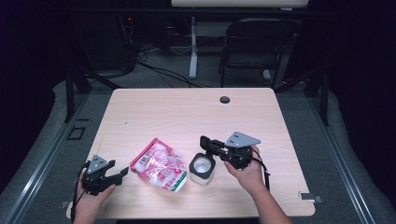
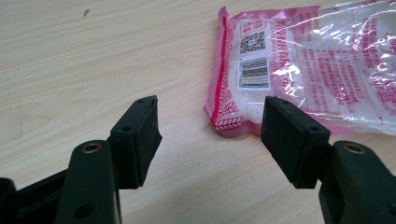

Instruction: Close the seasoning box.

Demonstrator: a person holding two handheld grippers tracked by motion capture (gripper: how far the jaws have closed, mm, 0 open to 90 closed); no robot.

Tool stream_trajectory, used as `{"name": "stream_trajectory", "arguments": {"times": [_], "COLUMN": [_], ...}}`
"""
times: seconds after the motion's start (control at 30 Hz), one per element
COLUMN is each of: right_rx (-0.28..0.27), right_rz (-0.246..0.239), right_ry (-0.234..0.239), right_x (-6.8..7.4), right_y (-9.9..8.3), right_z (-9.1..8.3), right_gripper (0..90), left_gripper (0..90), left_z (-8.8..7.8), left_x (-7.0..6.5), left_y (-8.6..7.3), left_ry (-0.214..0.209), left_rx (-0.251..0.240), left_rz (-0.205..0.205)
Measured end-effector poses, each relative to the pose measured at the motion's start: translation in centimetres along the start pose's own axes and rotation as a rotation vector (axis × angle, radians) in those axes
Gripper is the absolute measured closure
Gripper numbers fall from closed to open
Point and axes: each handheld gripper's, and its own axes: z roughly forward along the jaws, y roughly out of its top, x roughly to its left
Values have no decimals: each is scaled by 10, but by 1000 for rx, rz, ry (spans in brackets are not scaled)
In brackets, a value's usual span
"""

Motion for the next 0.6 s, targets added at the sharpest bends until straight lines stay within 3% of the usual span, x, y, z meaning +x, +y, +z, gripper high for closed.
{"name": "stream_trajectory", "arguments": {"times": [0.23, 0.37, 0.43, 0.47, 0.6], "right_rx": [-1, 7, 17, 22, 9], "right_rz": [-28, -76, -135, -192, -236], "right_ry": [-29, -58, -93, -119, -103], "right_x": [4, 12, 21, 31, 44], "right_y": [-2, -2, -2, -2, -2], "right_z": [-7, -9, -10, -11, -14], "right_gripper": [841, 843, 843, 813, 763], "left_gripper": [374, 374, 374, 374, 374], "left_z": [0, 0, 0, 0, 0], "left_x": [1, 1, 1, 1, 1], "left_y": [0, -1, -1, -1, -1], "left_ry": [4, 6, 7, 8, 10], "left_rx": [-1, -2, -1, 1, 1], "left_rz": [-6, -6, -7, -7, -6]}}
